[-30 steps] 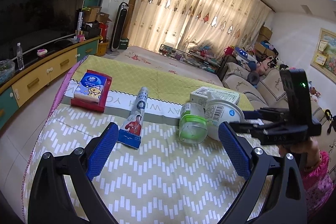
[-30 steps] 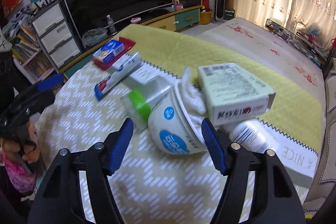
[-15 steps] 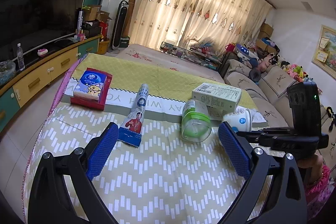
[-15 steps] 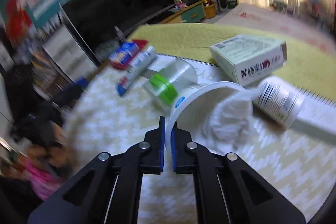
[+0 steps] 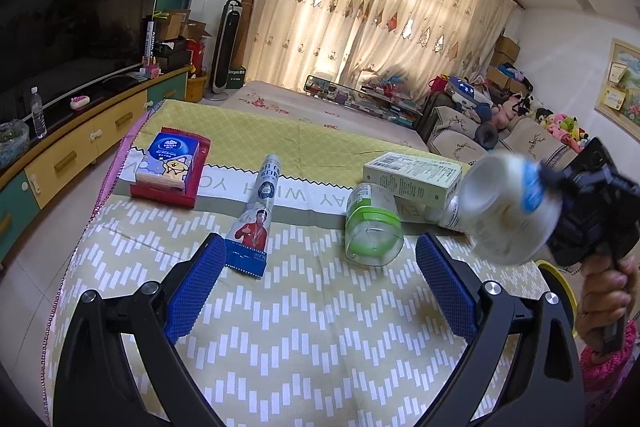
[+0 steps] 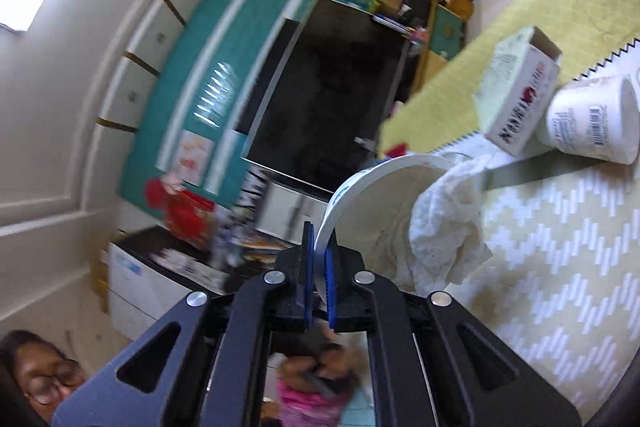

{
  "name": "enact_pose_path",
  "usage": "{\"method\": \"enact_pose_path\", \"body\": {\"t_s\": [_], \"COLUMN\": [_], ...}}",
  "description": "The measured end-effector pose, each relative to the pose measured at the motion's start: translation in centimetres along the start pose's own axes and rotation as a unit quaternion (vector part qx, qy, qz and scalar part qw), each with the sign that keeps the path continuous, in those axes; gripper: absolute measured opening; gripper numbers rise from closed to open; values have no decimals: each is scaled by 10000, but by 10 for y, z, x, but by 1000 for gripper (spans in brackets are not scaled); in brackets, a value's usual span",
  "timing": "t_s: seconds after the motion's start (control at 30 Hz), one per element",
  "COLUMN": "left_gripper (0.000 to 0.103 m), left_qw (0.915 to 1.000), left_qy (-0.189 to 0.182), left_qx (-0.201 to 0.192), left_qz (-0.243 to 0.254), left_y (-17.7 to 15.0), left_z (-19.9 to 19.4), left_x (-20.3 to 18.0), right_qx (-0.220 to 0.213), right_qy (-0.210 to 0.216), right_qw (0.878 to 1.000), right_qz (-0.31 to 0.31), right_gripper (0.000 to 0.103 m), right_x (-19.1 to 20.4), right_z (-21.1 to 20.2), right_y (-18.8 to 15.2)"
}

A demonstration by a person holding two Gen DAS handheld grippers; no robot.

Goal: Collect trash
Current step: 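Carry the white yogurt cup to the yellow bin and open the right gripper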

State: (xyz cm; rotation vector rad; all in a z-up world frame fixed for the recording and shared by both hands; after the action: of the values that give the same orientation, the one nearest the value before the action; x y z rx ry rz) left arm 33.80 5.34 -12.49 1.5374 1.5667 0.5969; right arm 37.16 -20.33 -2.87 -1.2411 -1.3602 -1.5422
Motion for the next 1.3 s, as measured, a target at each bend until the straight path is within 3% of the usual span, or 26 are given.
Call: {"method": "enact_pose_path", "body": {"t_s": [0.13,0.17,0.27,0.3,0.33,0.4,0.5,0.57,0.8,1.0,1.1,1.2,1.3], "left_gripper": [94,94,94,94,94,94,94,94,94,94,94,94,94], "left_qw": [10000,10000,9999,9998,9998,9998,9998,9998,9994,9994,9993,9988,9984], "left_qy": [16,24,77,96,101,78,83,84,143,108,92,94,-10], "left_qx": [10,4,-30,-51,-73,-99,-73,-63,-54,-43,-6,22,94], "left_qz": [70,85,129,138,145,149,166,188,317,332,375,470,556], "left_y": [-1,-1,0,1,1,2,1,1,1,1,-1,-2,-6], "left_z": [2,2,1,0,0,-2,-1,-2,-2,-2,0,2,7], "left_x": [0,-1,-1,-1,-1,-2,-2,-4,-8,-11,-15,-19,-27], "right_qx": [-213,-369,-713,-1024,-1205,-1448,-2000,-2056,-2056,-2416,-2655,-2887,-3118], "right_qy": [667,432,404,-27,-55,523,579,806,99,-798,-1555,-2370,-3302], "right_qw": [9975,9983,9966,9947,9927,9864,9756,9719,9777,9668,9515,9275,8900], "right_qz": [-13,-120,91,0,35,577,697,810,415,237,25,-150,-405], "right_gripper": [5,5,6,6,6,6,6,6,6,5,5,5,5], "right_x": [28,28,24,17,13,2,-11,-13,-8,-16,-19,-26,-31], "right_z": [-18,-24,-40,-51,-60,-78,-107,-115,-114,-128,-151,-185,-226], "right_y": [9,13,23,30,34,43,55,57,56,52,45,37,22]}}
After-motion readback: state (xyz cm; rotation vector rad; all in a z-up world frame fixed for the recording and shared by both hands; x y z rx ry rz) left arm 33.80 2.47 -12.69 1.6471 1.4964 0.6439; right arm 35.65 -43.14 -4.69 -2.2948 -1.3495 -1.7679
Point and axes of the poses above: each gripper's, at about its wrist camera, not at the fingertips, and z roughly the way its jaws point, x to its left, y to its top, the point moved 9 cm from there along z, roughly the way its jaws point, and after that the axes turned 3 degrees about z, right-handed, at the moved point
